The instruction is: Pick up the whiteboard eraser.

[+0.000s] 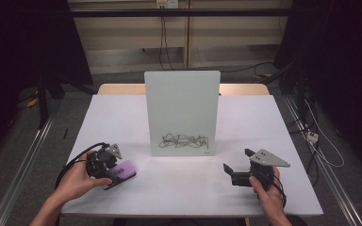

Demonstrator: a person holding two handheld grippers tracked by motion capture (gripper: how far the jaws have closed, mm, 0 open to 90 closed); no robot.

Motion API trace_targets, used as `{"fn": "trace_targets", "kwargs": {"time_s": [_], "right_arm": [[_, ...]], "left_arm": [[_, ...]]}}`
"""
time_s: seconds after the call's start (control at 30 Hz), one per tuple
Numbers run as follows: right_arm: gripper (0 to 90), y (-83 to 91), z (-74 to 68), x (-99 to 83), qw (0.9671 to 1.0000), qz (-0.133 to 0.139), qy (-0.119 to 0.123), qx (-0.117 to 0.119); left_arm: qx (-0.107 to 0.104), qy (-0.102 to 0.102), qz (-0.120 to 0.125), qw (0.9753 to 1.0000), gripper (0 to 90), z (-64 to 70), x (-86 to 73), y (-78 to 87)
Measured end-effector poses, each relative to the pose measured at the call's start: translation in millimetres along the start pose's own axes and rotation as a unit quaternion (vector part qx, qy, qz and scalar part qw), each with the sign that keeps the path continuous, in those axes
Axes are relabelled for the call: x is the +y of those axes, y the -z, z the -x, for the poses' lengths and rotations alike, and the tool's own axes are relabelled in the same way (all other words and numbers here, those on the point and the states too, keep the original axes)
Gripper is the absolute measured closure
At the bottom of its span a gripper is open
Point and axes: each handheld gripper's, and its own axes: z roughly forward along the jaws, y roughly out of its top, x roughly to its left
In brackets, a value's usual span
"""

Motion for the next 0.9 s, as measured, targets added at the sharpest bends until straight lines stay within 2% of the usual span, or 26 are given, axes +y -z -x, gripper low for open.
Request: {"fn": "trace_targets", "kwargs": {"time_s": [0.17,0.23,0.3,0.4,0.47,0.53,0.6,0.63,0.67,0.7,0.77,0.8,0.9], "right_arm": [[2.7,-0.2,0.0,0.1,1.0000,-0.001,0.000,0.000],[2.7,-0.2,-0.2,0.2,1.0000,0.000,0.001,0.001],[2.7,0.0,-0.4,0.1,1.0000,0.000,0.001,0.002],[2.7,0.0,-0.4,0.1,1.0000,0.000,0.001,0.002],[2.7,-0.1,-0.3,0.2,1.0000,0.000,0.001,0.001],[2.7,0.1,-0.3,0.2,1.0000,0.000,0.001,0.001],[2.7,0.0,-0.1,0.1,1.0000,0.000,0.001,0.002],[2.7,0.0,-0.2,0.1,1.0000,0.000,0.001,0.001],[2.6,-0.1,-0.1,0.1,1.0000,0.000,0.001,0.001],[2.7,-0.1,-0.1,0.1,1.0000,0.000,0.001,0.001],[2.6,-0.1,-0.4,0.2,1.0000,0.000,0.001,0.002],[2.6,-0.1,-0.4,0.2,1.0000,0.000,0.001,0.002],[2.7,0.1,-0.4,0.1,1.0000,0.000,0.001,0.002]], "left_arm": [[0.000,0.006,-0.005,1.0000,39.7,-3.0,4.7,4.4],[-0.003,-0.002,-0.014,0.9999,37.3,-4.2,5.6,3.2],[-0.006,0.000,-0.015,0.9999,39.3,-4.0,6.1,2.5],[0.001,0.000,-0.019,0.9998,40.1,-2.4,7.2,3.2],[0.020,0.007,-0.015,0.9997,40.9,-1.9,7.3,4.7],[0.016,0.013,-0.009,0.9998,41.0,-2.1,6.8,5.9],[0.022,0.017,-0.005,0.9996,41.1,-0.9,6.9,7.8],[0.021,0.019,0.001,0.9996,41.1,-0.4,7.0,9.3],[0.027,0.029,0.016,0.9991,41.1,1.2,7.1,12.8],[0.027,0.029,0.016,0.9991,41.1,1.2,7.1,12.8],[0.027,0.039,0.045,0.9979,41.1,0.9,6.6,17.4],[0.027,0.039,0.045,0.9979,41.1,0.9,6.6,17.4],[0.023,0.054,0.081,0.9950,41.2,0.0,5.3,21.4]]}}
